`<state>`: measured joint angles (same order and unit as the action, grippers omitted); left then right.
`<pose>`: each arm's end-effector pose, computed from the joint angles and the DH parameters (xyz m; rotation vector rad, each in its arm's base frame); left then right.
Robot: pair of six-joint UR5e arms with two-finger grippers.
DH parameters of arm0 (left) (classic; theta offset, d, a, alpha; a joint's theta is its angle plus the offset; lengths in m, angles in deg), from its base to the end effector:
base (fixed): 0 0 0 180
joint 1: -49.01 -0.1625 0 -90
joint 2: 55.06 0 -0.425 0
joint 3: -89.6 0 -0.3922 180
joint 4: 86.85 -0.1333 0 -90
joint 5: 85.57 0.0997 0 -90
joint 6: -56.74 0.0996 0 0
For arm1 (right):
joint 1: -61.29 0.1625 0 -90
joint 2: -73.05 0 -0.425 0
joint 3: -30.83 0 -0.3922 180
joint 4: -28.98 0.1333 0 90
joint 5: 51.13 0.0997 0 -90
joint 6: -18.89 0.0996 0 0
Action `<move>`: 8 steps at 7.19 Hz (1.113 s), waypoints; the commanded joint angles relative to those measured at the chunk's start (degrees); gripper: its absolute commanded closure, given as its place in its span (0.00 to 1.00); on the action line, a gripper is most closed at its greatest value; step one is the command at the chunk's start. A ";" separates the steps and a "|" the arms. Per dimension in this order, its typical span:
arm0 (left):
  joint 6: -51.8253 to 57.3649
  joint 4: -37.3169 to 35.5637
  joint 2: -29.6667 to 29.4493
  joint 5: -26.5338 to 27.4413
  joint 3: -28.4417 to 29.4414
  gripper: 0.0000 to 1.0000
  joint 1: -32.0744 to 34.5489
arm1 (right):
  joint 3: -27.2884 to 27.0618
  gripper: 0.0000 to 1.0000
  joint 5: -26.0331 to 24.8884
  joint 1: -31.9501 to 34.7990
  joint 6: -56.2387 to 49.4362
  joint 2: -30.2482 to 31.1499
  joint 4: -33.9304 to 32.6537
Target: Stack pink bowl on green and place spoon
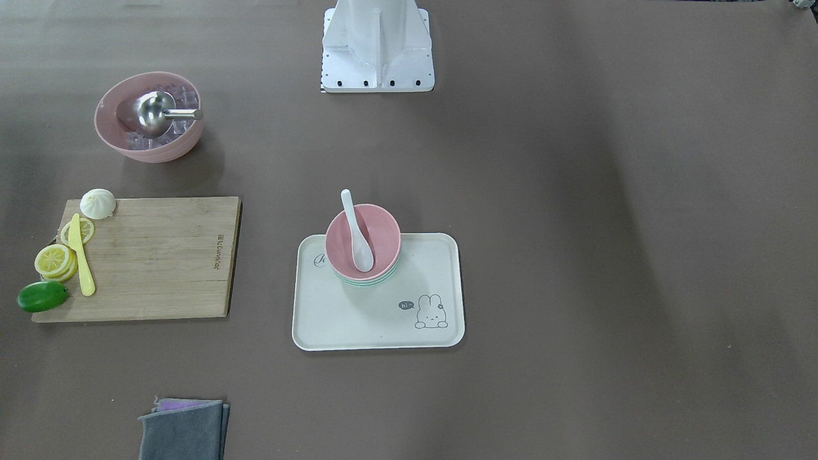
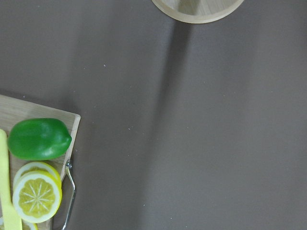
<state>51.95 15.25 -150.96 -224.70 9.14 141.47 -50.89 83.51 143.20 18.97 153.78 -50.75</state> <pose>-0.0812 -0.5403 0.6599 0.1211 0.8585 -0.0552 -0.0178 -0.5754 0.6252 0.1309 -0.7892 -0.2088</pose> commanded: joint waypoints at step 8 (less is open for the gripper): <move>-2.85 -0.06 3.70 -0.27 -7.95 0.02 -0.97 | -3.35 0.00 -0.35 0.09 0.71 4.77 0.10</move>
<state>49.17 15.12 -147.72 -225.45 2.25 140.63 -53.31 83.45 143.27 19.72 157.20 -50.72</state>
